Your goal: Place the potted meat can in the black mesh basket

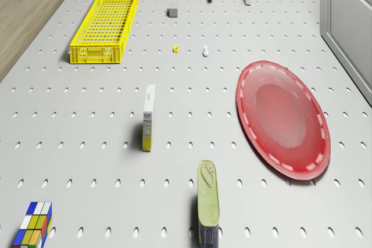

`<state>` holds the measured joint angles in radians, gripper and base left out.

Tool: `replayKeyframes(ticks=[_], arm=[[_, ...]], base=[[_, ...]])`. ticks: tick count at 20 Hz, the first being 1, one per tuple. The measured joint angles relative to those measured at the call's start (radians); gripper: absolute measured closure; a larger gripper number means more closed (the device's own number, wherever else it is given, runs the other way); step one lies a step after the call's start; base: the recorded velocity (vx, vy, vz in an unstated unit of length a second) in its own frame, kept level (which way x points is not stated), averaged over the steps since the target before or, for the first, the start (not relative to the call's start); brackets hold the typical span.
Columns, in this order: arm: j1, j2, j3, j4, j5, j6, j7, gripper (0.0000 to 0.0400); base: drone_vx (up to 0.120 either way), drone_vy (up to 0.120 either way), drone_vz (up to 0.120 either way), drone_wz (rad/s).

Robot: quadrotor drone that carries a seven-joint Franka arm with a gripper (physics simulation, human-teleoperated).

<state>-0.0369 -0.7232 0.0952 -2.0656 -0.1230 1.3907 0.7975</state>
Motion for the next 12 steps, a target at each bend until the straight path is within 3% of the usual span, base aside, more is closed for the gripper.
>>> replayKeyframes(ticks=[7, 12], arm=[[-0.062, -0.016, 0.192, -0.058, -0.275, 0.013, 0.04, 0.0], [-0.167, -0.058, 0.472, -0.242, -0.706, 0.034, 0.125, 0.0]], base=[[0.12, -0.12, 0.0, 0.0], [0.12, -0.12, 0.0, 0.0]])
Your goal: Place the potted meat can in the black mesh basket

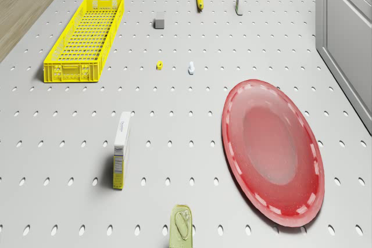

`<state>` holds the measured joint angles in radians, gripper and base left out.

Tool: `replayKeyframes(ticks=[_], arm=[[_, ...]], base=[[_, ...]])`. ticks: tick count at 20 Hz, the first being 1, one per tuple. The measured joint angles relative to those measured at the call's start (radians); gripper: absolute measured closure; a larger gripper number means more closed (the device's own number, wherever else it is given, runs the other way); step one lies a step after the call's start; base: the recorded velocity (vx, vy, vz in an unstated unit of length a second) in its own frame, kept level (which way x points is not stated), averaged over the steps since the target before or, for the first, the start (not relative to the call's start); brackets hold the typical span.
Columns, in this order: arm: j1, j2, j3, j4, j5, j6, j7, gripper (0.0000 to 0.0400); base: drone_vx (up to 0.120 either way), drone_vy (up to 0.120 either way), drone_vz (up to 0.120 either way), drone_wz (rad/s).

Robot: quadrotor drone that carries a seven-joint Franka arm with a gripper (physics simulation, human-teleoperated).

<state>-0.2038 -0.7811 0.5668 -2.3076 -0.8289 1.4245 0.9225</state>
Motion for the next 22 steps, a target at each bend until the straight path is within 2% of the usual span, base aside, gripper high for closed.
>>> replayKeyframes(ticks=[4, 7, 9, 12, 15, 18, 22], arm=[[-0.148, -0.057, 0.249, -0.257, -0.452, -0.008, 0.143, 0.0], [-0.302, -0.099, 0.397, -0.419, -0.747, -0.059, 0.278, 0.0], [-0.411, -0.125, 0.472, -0.488, -0.891, -0.106, 0.361, 0.0], [-0.554, -0.162, 0.553, -0.546, -1.029, -0.173, 0.46, 0.0], [-0.658, -0.195, 0.605, -0.571, -1.102, -0.22, 0.529, 0.0], [-0.727, -0.222, 0.638, -0.582, -1.136, -0.247, 0.574, 0.0], [-0.783, -0.253, 0.666, -0.587, -1.153, -0.259, 0.612, 0.0]], base=[[0.12, -0.08, 0.0, 0.0], [0.12, 0.0, -0.08, 0.0], [0.12, 0.0, -0.12, 0.0], [0.12, 0.0, -0.12, 0.0], [0.12, 0.0, -0.12, 0.0], [0.12, 0.0, -0.12, 0.0], [0.12, 0.0, -0.12, 0.0]])
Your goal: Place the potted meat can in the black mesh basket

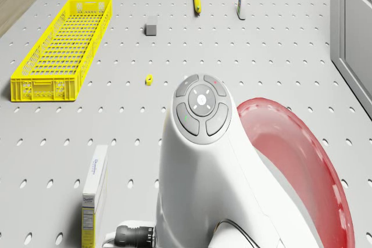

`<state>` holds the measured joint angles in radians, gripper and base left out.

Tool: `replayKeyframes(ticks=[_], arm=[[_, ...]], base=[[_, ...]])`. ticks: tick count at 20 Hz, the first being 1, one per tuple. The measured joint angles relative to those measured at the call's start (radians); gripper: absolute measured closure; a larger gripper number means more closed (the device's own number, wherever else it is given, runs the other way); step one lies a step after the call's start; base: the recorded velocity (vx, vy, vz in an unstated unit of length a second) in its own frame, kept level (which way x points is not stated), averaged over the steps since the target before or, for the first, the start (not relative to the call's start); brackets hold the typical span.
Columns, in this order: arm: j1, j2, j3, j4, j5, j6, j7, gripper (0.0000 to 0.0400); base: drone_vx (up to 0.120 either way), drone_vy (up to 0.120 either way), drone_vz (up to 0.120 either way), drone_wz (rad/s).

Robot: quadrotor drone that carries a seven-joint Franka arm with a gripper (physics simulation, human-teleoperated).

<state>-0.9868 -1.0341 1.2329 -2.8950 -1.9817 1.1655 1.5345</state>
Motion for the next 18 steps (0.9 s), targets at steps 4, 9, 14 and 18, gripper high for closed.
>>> replayKeyframes(ticks=[4, 9, 14, 18], arm=[[-0.032, -0.026, 0.018, -0.001, -0.001, 0.003, 0.023, 0.0], [-0.055, -0.056, 0.033, 0.0, 0.008, 0.019, 0.041, 0.0], [-0.07, -0.083, 0.044, 0.002, 0.021, 0.039, 0.054, 0.0], [-0.08, -0.105, 0.052, 0.003, 0.031, 0.057, 0.063, 0.0]], base=[[0.12, 0.0, -0.12, 0.0], [0.104, 0.064, -0.008, 0.0], [0.0, 0.0, -0.12, 0.0], [0.0, 0.0, -0.12, 0.0]])
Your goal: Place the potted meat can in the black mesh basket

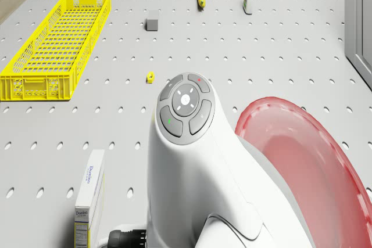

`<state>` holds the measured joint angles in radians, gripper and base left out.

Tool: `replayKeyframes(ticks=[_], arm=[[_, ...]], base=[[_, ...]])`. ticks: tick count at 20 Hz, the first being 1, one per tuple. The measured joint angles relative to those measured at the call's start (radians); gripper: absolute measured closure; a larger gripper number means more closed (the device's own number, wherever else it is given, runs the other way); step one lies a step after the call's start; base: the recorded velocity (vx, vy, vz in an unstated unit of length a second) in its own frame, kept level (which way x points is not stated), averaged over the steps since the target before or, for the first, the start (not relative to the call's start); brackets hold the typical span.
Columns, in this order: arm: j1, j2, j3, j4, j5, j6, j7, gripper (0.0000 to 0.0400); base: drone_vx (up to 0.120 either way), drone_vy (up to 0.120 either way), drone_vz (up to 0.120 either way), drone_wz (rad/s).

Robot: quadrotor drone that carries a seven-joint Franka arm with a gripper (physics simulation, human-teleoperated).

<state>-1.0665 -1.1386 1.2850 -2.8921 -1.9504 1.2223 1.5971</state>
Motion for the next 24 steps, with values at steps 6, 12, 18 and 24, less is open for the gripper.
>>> replayKeyframes(ticks=[6, 12, 18, 24], arm=[[-0.011, -0.03, 0.01, 0.002, 0.016, 0.027, 0.011, 0.0], [-0.021, -0.059, 0.019, 0.004, 0.031, 0.053, 0.02, 0.0], [-0.03, -0.087, 0.027, 0.006, 0.045, 0.079, 0.028, 0.0], [-0.038, -0.113, 0.034, 0.008, 0.058, 0.103, 0.035, 0.0]], base=[[0.0, 0.06, -0.12, 0.0], [0.04, 0.0, -0.12, 0.0], [0.053, 0.0, -0.12, 0.0], [0.04, 0.0, -0.12, 0.0]])
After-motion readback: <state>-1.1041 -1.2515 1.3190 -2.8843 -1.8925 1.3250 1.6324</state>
